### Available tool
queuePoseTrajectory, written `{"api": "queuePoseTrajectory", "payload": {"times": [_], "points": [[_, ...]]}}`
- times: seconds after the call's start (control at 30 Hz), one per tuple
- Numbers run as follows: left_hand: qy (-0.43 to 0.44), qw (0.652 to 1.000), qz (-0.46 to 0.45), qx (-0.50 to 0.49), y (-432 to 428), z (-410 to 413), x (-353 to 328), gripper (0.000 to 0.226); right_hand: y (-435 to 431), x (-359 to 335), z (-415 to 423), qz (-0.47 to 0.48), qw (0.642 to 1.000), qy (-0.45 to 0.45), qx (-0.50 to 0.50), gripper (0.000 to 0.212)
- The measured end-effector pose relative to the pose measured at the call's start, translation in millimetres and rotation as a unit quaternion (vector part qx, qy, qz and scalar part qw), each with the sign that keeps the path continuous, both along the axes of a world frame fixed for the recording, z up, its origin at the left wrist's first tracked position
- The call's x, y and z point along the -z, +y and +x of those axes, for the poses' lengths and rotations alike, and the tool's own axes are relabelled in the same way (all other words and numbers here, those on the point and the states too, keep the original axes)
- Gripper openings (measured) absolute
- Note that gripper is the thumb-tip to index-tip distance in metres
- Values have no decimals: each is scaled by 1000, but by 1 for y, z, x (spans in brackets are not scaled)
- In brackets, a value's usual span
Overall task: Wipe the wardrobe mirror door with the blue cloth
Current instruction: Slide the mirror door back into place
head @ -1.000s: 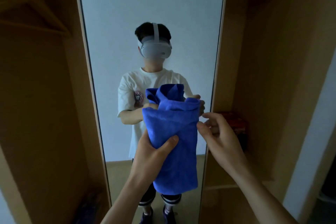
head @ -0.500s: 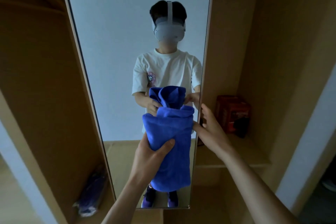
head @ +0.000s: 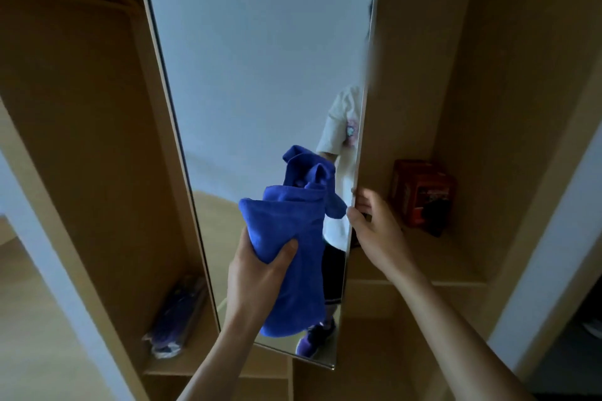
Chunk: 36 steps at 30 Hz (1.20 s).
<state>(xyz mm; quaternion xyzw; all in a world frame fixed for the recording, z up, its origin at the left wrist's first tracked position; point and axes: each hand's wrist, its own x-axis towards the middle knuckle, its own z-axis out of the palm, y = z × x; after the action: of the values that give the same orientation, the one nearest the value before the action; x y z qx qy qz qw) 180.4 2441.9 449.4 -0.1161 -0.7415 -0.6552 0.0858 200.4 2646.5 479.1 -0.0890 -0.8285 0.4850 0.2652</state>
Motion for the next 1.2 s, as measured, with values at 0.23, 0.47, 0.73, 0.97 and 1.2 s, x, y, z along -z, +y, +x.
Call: {"api": "queuePoseTrajectory", "payload": {"times": [0.23,0.47,0.73,0.97,1.2], "points": [[30,999,14,-41,-1,16,2,34,-25,0,17,3,999,43,17,15],[50,996,18,-78,-14,19,5,33,-53,5,28,3,996,87,-20,20],[60,993,27,-98,-24,26,6,38,-73,6,26,-32,992,94,-77,19],[76,988,-2,-131,-37,24,10,57,-95,6,16,-41,987,85,-131,21],[84,987,-19,-138,-56,8,9,71,-118,7,-3,-58,983,86,-153,21]]}}
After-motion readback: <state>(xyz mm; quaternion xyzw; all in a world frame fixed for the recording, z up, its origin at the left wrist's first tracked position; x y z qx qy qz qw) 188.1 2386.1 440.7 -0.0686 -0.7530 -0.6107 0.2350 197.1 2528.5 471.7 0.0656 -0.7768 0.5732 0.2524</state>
